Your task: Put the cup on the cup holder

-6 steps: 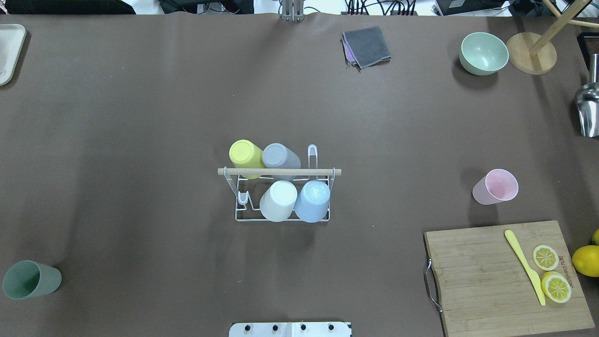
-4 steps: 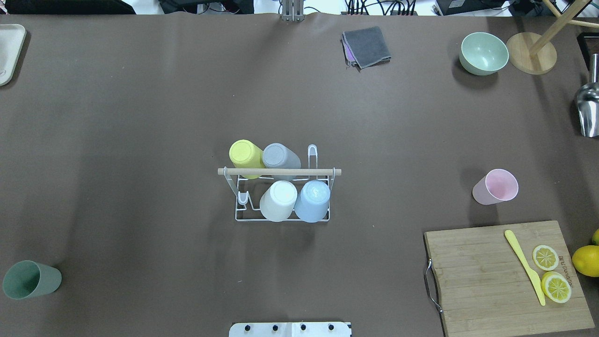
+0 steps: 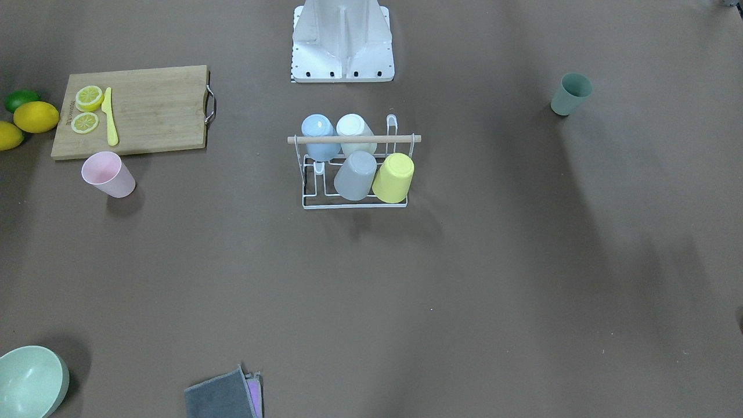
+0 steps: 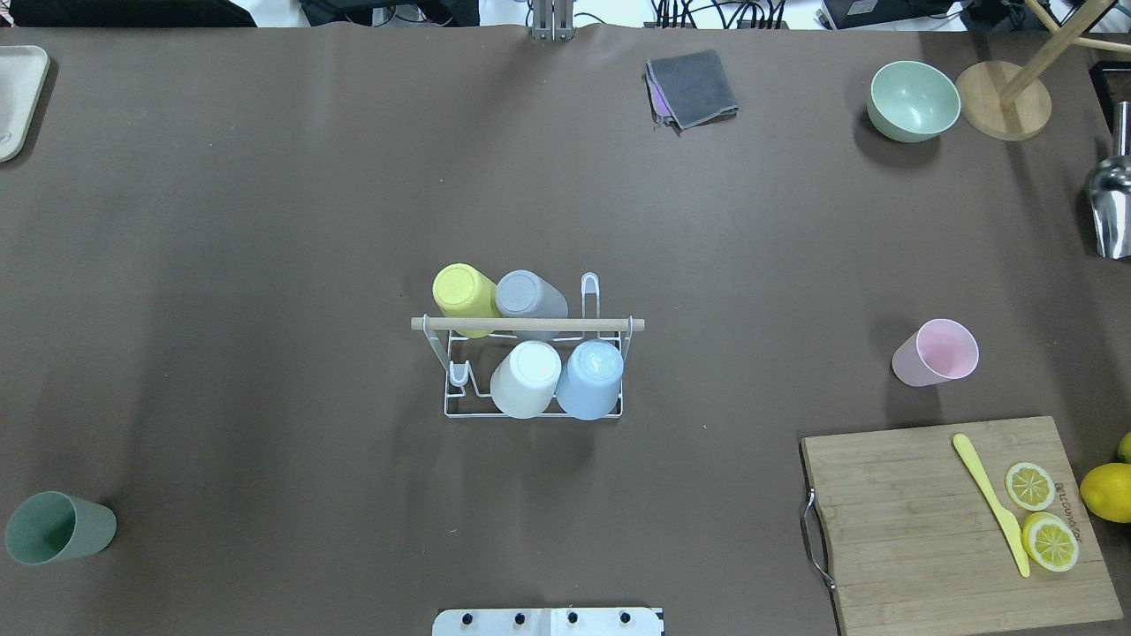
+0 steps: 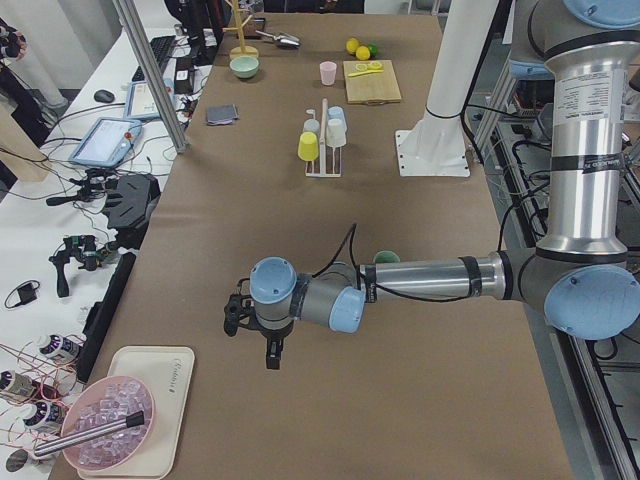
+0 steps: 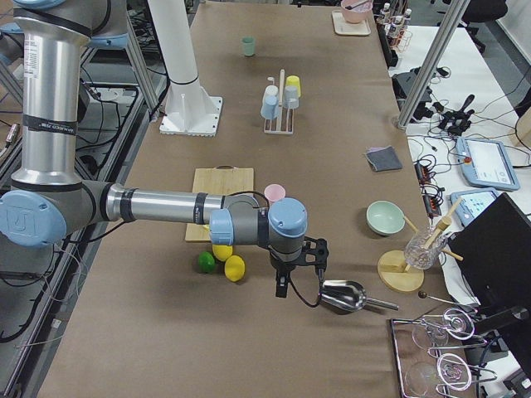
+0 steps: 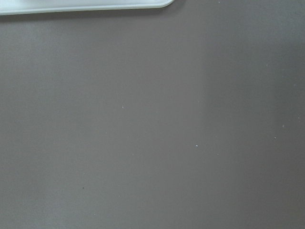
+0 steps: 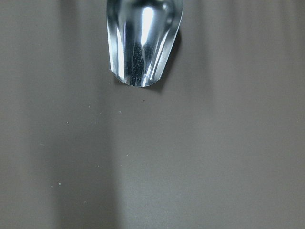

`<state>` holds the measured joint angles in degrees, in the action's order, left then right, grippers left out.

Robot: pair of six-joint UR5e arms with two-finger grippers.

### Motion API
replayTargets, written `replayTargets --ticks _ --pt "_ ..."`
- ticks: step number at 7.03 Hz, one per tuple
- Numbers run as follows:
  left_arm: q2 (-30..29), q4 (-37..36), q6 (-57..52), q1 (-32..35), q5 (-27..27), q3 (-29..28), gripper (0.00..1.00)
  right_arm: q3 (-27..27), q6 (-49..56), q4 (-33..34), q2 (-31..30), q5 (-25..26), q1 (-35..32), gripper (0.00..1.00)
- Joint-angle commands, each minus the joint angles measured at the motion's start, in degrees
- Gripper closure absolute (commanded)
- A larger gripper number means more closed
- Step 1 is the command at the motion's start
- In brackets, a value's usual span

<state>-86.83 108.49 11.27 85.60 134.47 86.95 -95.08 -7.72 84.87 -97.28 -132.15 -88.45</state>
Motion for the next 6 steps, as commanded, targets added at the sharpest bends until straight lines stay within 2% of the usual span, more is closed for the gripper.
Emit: replayTargets --ticks 1,2,4,6 --pt "-0.4 0.0 -0.3 -0.1 0.0 0.1 0.02 0.8 -1.9 3.2 1.1 -0.1 0.6 0.03" --pt "-2.2 -0.2 -0.3 -0.1 -0.1 -0.4 0.02 0.3 -1.9 6.8 1.8 -2.0 0.6 0.03" --pt "-6.5 -0.6 0.1 -0.2 -0.3 -0.4 0.02 0.9 -2.0 8.0 4.7 -7.8 1.6 0.03" --pt "-13.7 -3.1 3.4 -2.2 -3.1 -3.5 0.02 0.9 -2.5 16.0 12.7 -7.2 5.3 0.03"
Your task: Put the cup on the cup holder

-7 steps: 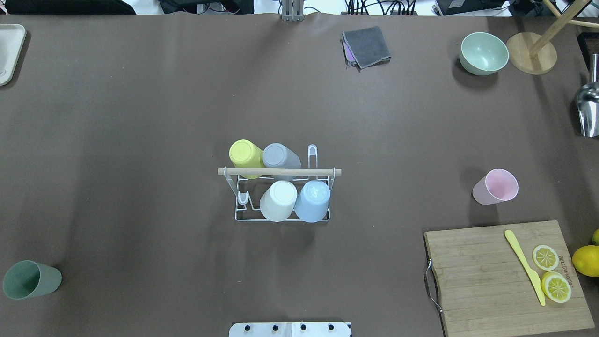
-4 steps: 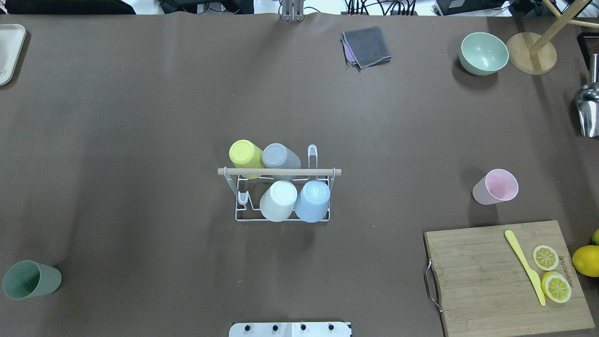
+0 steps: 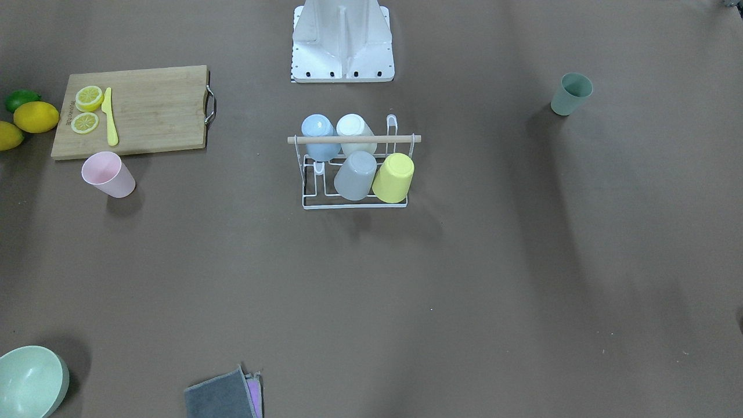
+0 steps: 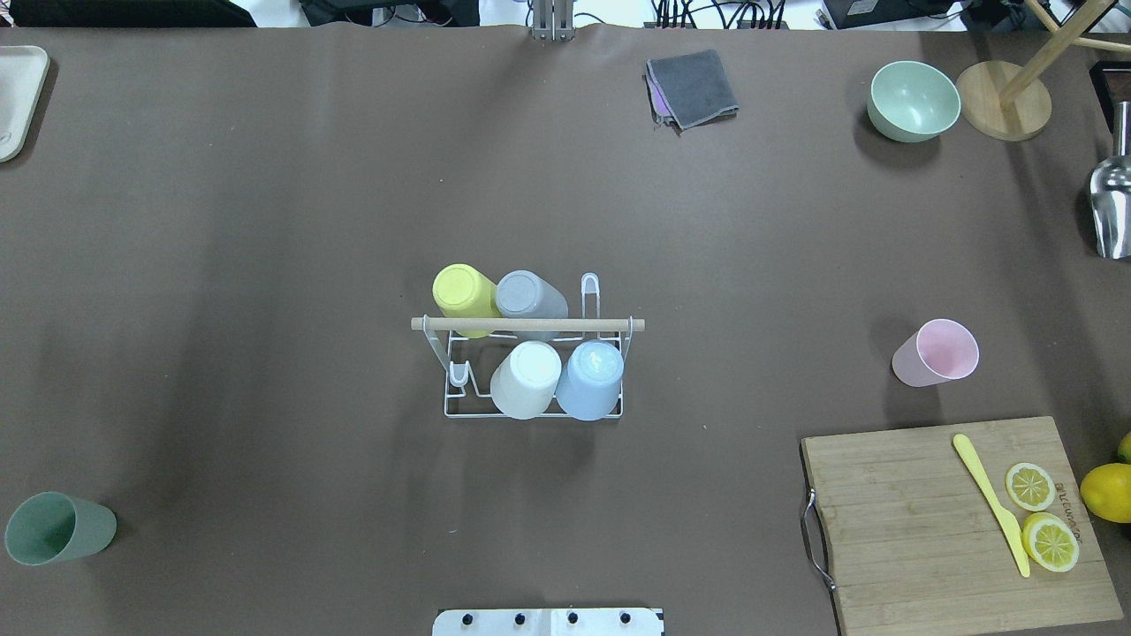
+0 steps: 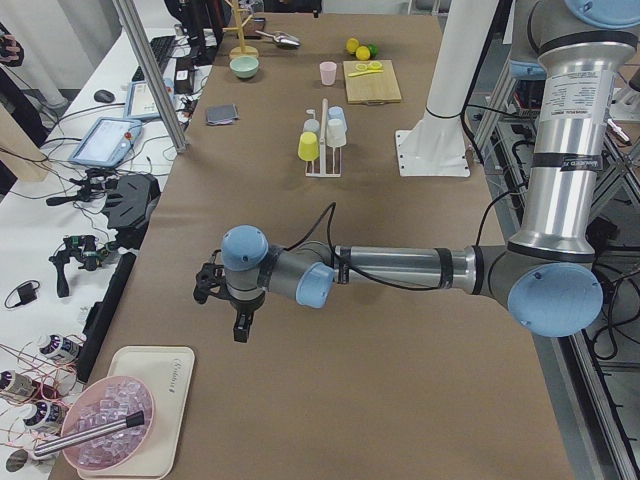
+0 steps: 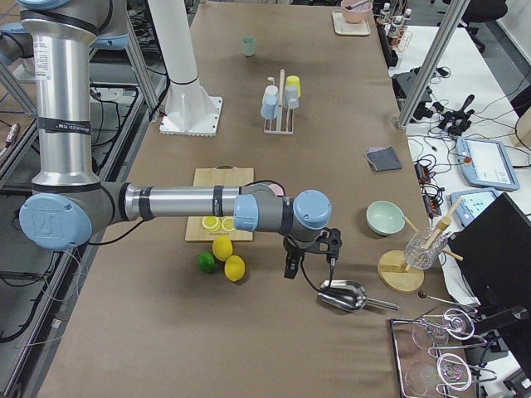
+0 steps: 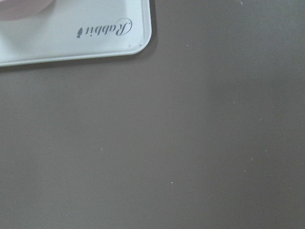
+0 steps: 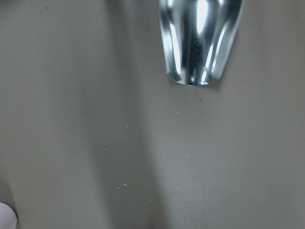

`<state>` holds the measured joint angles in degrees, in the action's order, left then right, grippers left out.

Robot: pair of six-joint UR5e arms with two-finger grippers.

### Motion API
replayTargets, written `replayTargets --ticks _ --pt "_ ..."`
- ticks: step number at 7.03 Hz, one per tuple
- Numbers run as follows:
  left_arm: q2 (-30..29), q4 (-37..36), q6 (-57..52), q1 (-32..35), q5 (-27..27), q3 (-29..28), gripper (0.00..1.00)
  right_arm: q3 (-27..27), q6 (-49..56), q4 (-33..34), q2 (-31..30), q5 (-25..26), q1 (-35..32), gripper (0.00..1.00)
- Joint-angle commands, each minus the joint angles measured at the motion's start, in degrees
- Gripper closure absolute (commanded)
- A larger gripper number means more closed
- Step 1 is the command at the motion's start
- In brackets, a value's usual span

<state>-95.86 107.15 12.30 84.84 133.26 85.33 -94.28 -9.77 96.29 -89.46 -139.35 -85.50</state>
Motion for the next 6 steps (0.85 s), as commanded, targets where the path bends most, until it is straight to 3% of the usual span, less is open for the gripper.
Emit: replayTargets --ticks 1,3,6 --pt "-9.1 -7.0 5.4 -5.7 -3.9 -2.3 0.02 0.8 -3.2 9.6 10.4 0.6 6.5 0.03" --pt "-15.0 -11.4 11.0 -7.4 -3.9 -3.6 0.02 4.8 -3.3 15.8 18.4 0.6 10.9 0.03" --pt "-20.2 -13.4 14.8 -8.0 -4.7 -6.3 0.02 8.4 -2.9 19.3 23.5 0.4 16.0 0.02"
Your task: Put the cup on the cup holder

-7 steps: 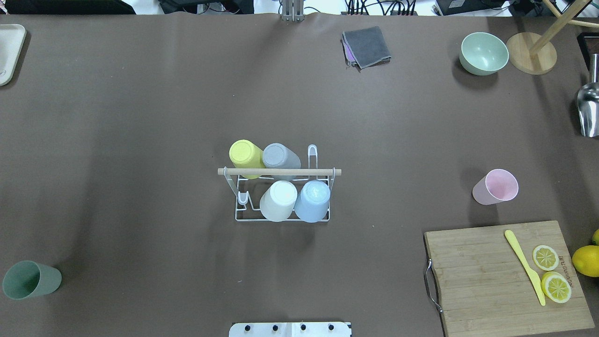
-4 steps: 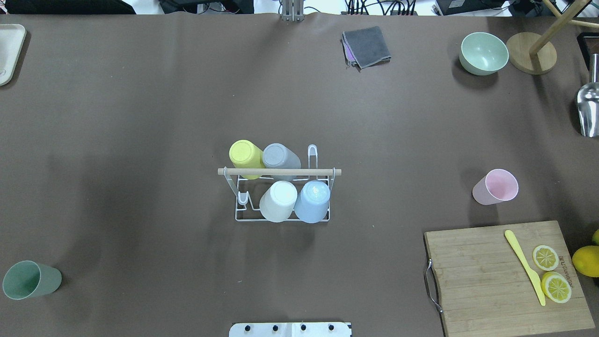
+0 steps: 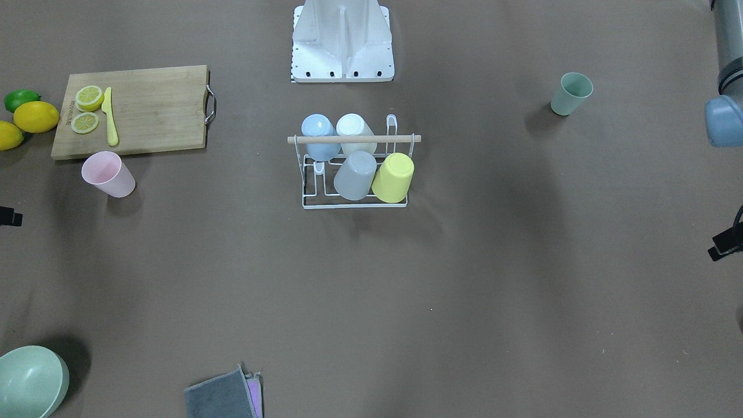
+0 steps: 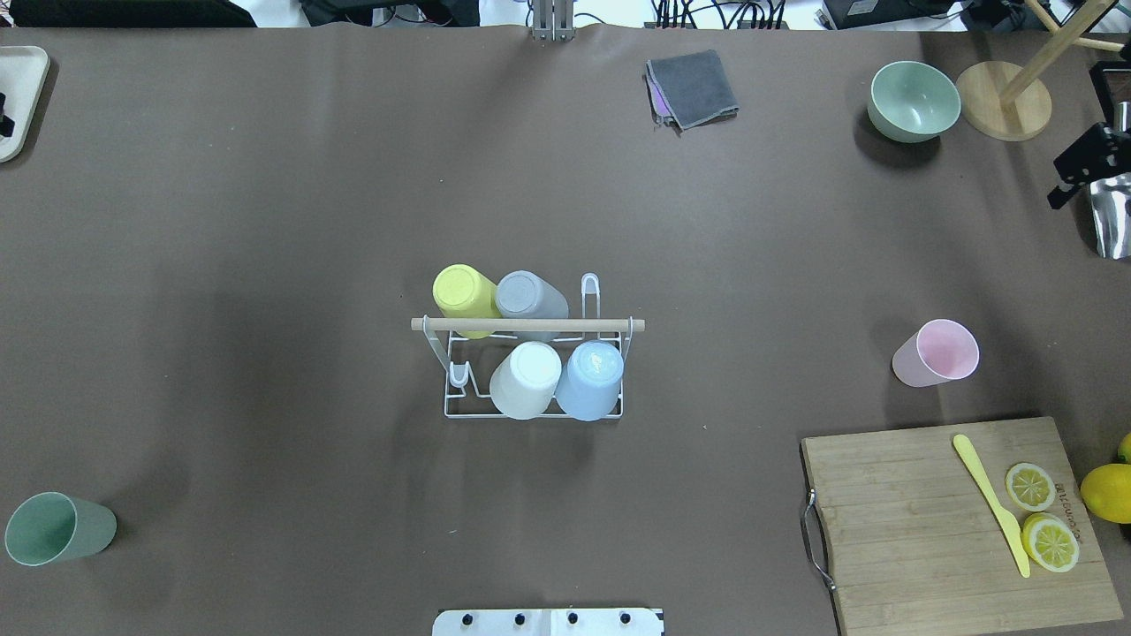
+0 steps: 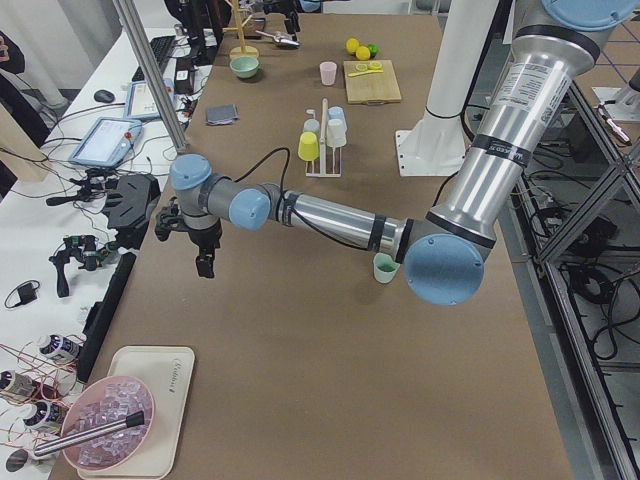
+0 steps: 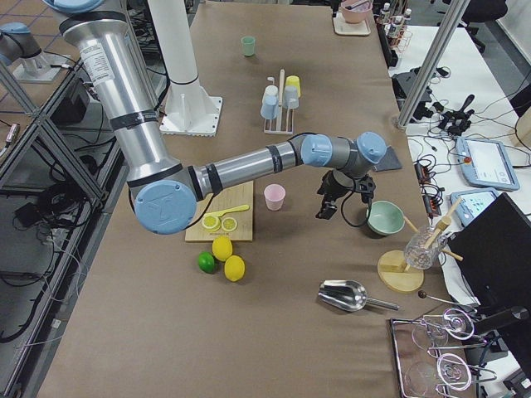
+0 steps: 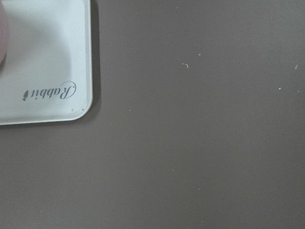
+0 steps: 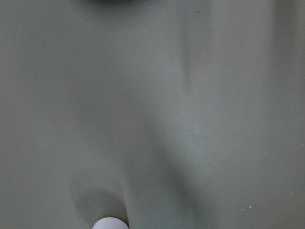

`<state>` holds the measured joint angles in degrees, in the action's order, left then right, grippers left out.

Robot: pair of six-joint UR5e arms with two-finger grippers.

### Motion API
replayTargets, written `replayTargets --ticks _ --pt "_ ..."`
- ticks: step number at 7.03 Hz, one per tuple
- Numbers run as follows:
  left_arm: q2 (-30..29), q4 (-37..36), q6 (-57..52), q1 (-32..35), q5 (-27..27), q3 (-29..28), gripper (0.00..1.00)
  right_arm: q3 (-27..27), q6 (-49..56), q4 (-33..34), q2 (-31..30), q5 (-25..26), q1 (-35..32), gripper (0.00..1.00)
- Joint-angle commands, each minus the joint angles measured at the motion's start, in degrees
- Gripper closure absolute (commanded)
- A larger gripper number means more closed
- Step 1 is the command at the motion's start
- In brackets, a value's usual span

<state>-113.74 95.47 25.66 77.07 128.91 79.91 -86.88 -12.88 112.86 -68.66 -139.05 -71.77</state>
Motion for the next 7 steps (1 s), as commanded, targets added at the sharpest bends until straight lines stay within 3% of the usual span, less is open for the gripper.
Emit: replayTargets --ticks 1,5,7 --pt "-3.9 -7.1 1.5 -1.3 -0.1 -1.1 0.02 1.6 0.6 6.4 4.7 0.5 3.1 0.01" --pt "-4.3 -15.4 1.0 -6.6 -0.4 -0.9 0.02 9.9 10.6 10.5 8.0 0.5 4.1 0.01" --pt "-3.4 -19.6 1.5 -10.2 -0.3 -0.4 0.02 13.9 10.7 12.2 8.8 0.5 5.4 0.01"
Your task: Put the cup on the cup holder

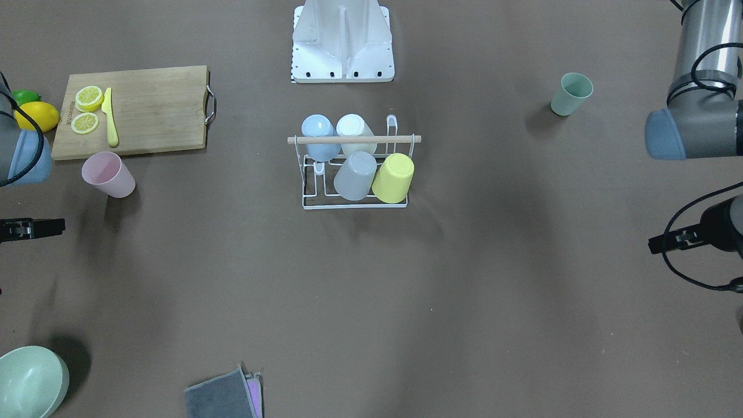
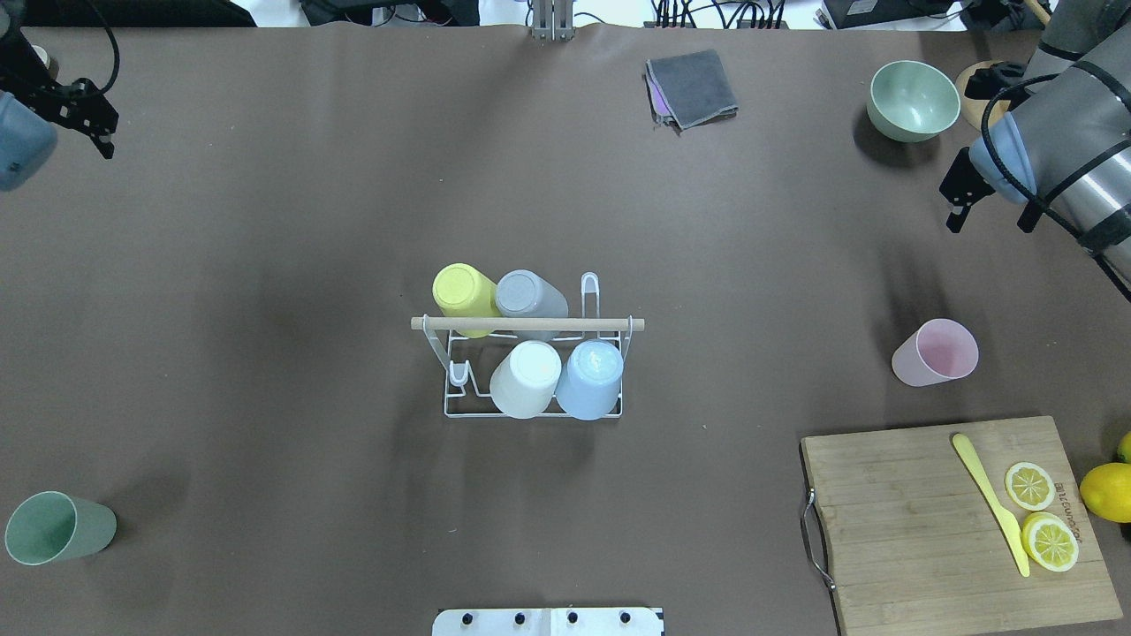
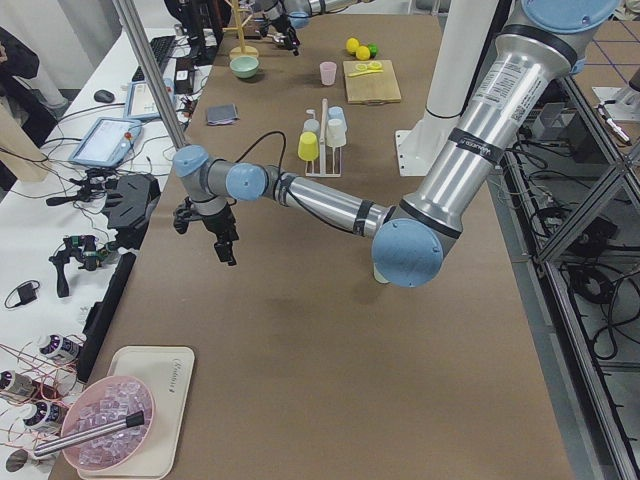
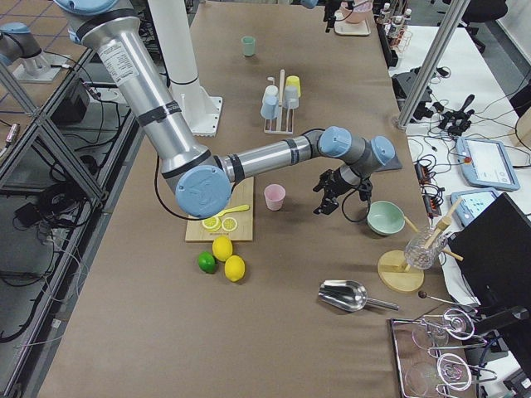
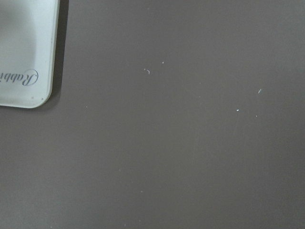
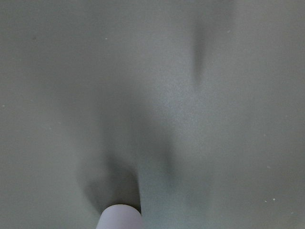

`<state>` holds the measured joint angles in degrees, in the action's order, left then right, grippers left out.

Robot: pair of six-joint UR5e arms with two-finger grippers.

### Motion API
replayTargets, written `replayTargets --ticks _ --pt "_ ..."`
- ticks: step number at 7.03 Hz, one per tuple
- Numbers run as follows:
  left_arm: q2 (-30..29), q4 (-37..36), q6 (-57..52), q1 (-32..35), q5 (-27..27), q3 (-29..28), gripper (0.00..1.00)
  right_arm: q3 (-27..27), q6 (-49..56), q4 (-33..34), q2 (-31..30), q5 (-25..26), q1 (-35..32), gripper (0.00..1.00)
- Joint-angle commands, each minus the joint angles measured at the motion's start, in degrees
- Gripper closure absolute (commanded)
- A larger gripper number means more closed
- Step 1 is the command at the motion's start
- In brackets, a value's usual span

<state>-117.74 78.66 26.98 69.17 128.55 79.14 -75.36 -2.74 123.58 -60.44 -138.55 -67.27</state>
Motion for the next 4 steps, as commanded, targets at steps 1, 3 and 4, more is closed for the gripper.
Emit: replayTargets --ticks 1,3,4 --pt "0.8 -5.3 0.3 -3.9 0.0 0.7 0.02 2.4 0.5 3.5 0.7 0.0 1.6 0.01" --pt "0.8 -13.4 -0.4 -6.2 0.0 1.9 0.02 2.4 0.5 5.9 0.6 -0.1 3.1 0.01" --pt "1.9 -18.0 -0.4 -6.7 0.6 4.8 0.02 2.4 0.5 8.0 0.9 -0.1 3.8 0.01"
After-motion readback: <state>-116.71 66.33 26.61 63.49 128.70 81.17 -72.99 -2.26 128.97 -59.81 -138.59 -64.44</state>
